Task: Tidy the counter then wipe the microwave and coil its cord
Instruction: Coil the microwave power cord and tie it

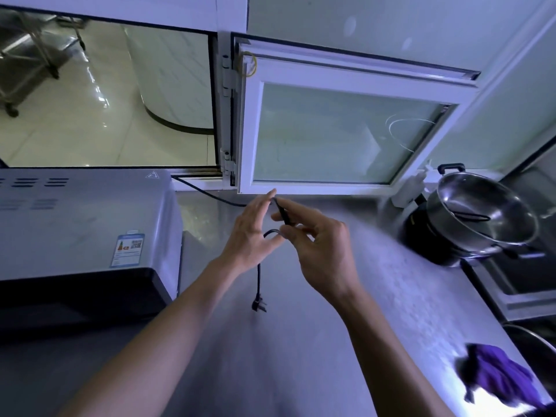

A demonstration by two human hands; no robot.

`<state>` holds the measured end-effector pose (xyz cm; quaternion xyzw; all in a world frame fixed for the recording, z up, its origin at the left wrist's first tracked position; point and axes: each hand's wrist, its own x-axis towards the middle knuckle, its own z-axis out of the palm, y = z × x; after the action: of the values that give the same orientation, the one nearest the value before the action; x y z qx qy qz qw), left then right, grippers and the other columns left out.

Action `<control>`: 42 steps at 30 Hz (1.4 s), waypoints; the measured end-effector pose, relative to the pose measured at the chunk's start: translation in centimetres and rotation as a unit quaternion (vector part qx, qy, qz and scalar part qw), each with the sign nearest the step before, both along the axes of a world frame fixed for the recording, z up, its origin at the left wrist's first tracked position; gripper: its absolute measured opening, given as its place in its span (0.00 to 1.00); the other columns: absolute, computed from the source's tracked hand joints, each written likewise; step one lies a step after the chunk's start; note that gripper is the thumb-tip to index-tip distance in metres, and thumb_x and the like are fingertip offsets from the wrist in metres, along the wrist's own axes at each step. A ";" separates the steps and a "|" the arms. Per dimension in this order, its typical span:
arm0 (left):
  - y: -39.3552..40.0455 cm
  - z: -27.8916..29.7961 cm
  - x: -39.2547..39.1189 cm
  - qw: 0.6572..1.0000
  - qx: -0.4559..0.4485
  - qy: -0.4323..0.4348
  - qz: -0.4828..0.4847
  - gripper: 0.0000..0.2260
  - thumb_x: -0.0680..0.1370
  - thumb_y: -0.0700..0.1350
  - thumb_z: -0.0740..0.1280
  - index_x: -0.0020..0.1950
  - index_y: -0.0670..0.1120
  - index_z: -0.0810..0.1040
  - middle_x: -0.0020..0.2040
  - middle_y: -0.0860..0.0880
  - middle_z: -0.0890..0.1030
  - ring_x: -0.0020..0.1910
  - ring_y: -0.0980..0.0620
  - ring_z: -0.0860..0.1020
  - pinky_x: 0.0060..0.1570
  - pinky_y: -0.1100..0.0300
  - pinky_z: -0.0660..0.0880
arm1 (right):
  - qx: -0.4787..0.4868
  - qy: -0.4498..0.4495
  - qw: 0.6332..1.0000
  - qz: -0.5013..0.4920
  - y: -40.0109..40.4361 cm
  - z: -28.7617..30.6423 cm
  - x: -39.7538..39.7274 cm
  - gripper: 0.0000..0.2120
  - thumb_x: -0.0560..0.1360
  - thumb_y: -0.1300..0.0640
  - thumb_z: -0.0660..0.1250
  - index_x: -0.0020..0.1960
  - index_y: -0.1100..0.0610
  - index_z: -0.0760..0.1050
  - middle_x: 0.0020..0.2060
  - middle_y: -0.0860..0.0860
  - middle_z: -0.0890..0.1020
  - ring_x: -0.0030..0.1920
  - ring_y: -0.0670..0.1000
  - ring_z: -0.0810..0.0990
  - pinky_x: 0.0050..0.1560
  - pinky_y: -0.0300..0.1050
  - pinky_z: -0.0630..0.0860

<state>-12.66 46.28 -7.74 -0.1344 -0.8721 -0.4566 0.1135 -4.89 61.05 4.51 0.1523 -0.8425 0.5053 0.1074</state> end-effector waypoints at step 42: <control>-3.5 -2.2 -1.0 0.996 -0.090 0.022 -0.003 0.20 0.80 0.61 0.60 0.36 0.48 0.67 0.26 0.49 0.70 0.26 0.51 0.68 0.28 0.57 0.68 | 0.044 0.165 0.972 -0.159 6.6 -0.8 -6.5 0.09 0.75 0.68 0.69 0.52 0.60 0.83 0.41 0.51 0.84 0.38 0.50 0.80 0.41 0.49 0.78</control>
<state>-13.62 42.80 -9.94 -0.1566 -0.9067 -0.3732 0.1187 -11.37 67.65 3.67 0.1022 -0.8480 0.4122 0.3169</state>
